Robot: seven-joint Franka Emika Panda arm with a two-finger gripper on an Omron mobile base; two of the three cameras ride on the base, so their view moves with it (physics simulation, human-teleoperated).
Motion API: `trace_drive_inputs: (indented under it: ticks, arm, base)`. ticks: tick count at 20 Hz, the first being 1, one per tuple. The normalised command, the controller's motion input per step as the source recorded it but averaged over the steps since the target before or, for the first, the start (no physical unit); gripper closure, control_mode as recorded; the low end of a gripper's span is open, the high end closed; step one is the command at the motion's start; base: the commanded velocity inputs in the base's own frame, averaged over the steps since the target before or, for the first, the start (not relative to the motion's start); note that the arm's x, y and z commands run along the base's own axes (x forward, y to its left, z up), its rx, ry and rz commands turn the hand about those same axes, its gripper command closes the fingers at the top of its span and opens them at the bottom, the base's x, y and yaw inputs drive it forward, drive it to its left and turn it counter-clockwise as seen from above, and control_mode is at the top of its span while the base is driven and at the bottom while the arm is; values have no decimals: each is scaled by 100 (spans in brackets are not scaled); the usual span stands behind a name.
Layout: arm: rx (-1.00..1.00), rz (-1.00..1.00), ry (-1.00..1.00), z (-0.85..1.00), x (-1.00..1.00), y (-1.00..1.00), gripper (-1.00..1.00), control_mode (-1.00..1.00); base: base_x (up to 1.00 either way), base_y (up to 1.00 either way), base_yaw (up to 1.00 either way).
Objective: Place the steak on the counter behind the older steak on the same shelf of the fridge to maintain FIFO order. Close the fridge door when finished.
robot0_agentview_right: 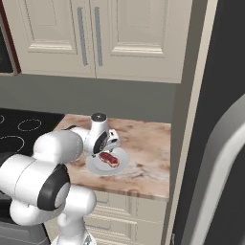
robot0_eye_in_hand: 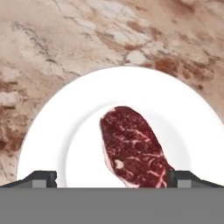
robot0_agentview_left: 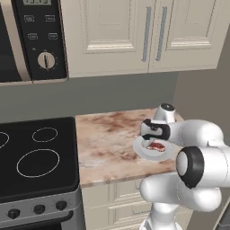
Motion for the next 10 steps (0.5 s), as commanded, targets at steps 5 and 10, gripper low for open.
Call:
trace_drive_inputs:
  ticks: [5, 10]
  arm:
    - [0, 3, 0, -23, 18, 0, -100, -100]
    - [0, 3, 0, -19, 25, -9, -100, -100]
  base:
    - [0, 0, 0]
    - [0, 0, 0]
